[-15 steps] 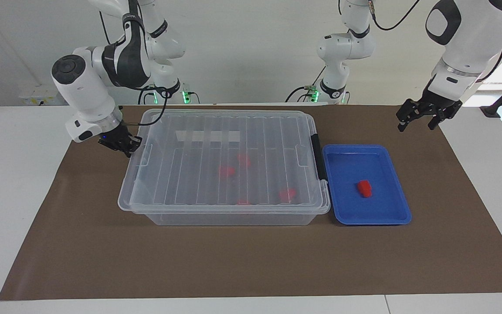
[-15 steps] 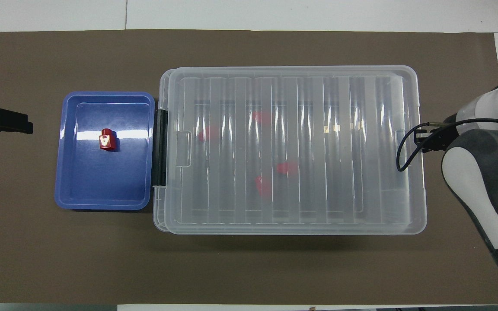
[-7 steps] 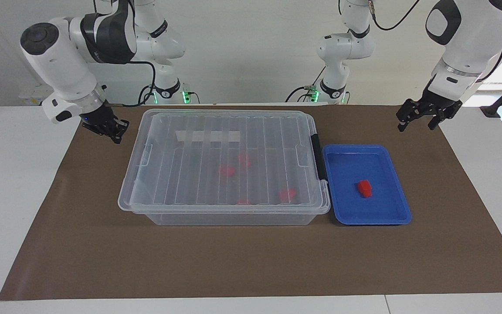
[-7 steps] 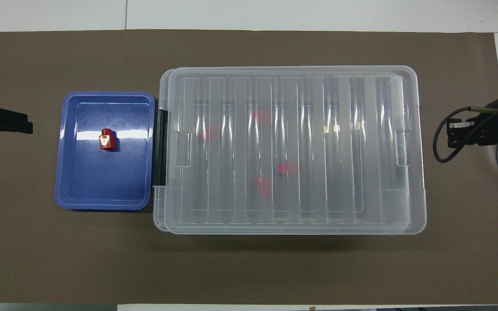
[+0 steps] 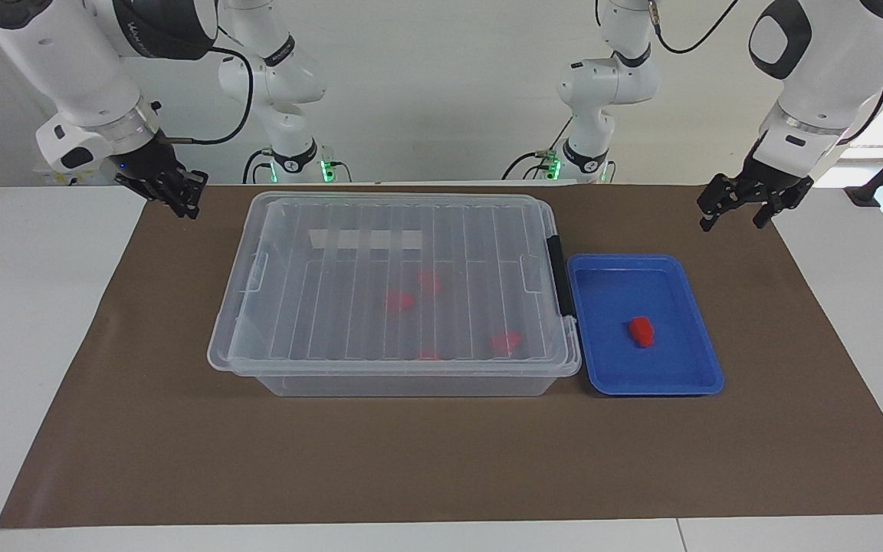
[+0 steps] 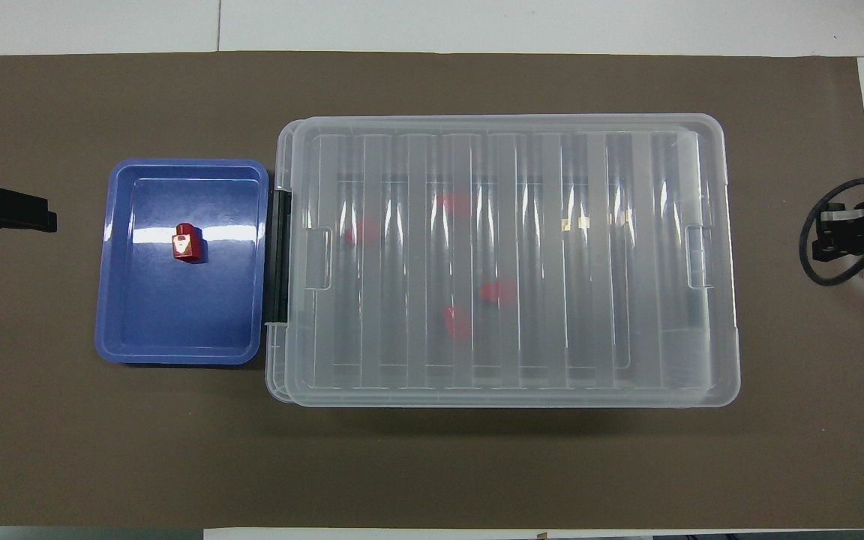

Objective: Place red block in blue tray from box

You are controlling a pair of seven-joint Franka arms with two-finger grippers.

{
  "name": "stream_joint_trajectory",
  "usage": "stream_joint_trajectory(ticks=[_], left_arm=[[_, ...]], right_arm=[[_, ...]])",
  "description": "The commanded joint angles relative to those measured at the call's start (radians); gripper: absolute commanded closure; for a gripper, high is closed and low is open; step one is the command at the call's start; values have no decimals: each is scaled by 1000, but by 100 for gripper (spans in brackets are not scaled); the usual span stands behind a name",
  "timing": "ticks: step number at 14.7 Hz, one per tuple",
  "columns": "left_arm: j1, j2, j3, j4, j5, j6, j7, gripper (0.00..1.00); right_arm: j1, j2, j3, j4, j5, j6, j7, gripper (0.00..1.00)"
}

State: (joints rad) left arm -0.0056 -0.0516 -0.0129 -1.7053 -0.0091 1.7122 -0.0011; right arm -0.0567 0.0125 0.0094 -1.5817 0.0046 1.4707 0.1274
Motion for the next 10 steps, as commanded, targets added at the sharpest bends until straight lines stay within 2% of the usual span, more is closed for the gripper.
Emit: stream_joint_trajectory(ticks=[1, 10], left_arm=[[7, -13, -1, -1, -15, -17, -5, 0], [6, -13, -1, -1, -15, -17, -5, 0]], right_arm=[[0, 6, -22, 9, 6, -15, 8, 0], [1, 10, -25, 22, 3, 35, -35, 0]])
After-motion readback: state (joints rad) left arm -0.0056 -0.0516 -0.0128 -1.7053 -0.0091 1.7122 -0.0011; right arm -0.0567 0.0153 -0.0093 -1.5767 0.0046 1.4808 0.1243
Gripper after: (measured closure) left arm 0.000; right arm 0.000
